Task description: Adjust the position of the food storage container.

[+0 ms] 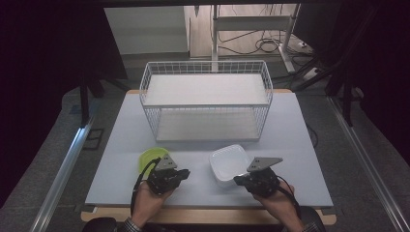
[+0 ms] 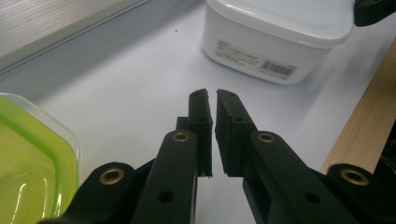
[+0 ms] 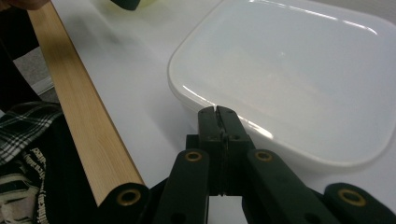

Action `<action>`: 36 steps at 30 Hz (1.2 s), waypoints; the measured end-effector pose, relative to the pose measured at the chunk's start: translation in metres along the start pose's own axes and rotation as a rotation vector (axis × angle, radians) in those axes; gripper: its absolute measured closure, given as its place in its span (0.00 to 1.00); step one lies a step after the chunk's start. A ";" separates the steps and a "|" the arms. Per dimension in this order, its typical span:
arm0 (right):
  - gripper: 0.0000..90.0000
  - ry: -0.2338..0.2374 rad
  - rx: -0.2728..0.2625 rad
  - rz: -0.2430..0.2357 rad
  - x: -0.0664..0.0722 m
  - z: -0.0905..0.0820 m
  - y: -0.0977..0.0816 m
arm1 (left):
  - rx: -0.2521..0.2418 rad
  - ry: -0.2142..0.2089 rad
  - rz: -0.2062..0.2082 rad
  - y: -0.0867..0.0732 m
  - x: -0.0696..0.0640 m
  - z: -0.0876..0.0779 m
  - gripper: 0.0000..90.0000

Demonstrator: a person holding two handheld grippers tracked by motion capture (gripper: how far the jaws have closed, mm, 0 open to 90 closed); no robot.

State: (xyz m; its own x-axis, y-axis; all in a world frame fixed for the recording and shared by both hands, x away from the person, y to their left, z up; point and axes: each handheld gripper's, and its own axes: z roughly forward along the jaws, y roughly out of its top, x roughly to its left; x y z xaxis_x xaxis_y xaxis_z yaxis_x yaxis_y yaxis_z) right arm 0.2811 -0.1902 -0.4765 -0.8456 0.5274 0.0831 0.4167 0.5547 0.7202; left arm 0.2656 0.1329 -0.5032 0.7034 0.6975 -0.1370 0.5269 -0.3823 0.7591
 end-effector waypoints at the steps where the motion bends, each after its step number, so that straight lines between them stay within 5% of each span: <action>1: 1.00 0.000 -0.014 0.011 -0.002 -0.002 0.004 | 0.003 0.000 0.000 0.000 0.001 0.000 0.95; 2: 1.00 0.000 -0.014 0.011 -0.002 -0.002 0.004 | 0.003 0.000 0.000 0.000 0.001 0.000 0.95; 8: 0.99 -0.181 -0.067 0.073 -0.046 -0.014 0.017 | -0.012 0.072 -0.001 0.002 0.012 -0.011 0.96; 13: 0.99 -0.229 -0.098 0.120 -0.063 -0.019 0.008 | -0.043 0.108 -0.052 0.007 0.027 -0.022 0.98; 21: 0.98 -0.254 -0.089 0.128 -0.069 -0.019 0.001 | 0.047 0.158 -0.058 0.014 0.035 -0.008 1.00; 29: 0.97 -0.227 -0.048 0.119 -0.066 -0.008 -0.001 | 0.069 0.255 -0.079 0.003 0.043 -0.024 1.00; 33: 0.98 -0.226 -0.031 0.111 -0.061 -0.002 0.000 | 0.036 0.210 -0.029 0.008 0.031 -0.024 0.98; 36: 0.99 -0.207 -0.033 0.114 -0.058 -0.001 0.000 | 0.060 0.188 0.016 0.010 0.022 -0.017 0.97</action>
State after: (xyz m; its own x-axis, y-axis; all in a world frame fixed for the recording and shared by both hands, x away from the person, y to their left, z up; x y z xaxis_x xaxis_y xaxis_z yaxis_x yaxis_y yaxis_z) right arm 0.3304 -0.2214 -0.4804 -0.7059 0.7079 0.0245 0.4914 0.4645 0.7367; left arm 0.2787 0.1545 -0.4877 0.6133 0.7899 0.0003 0.5481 -0.4258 0.7199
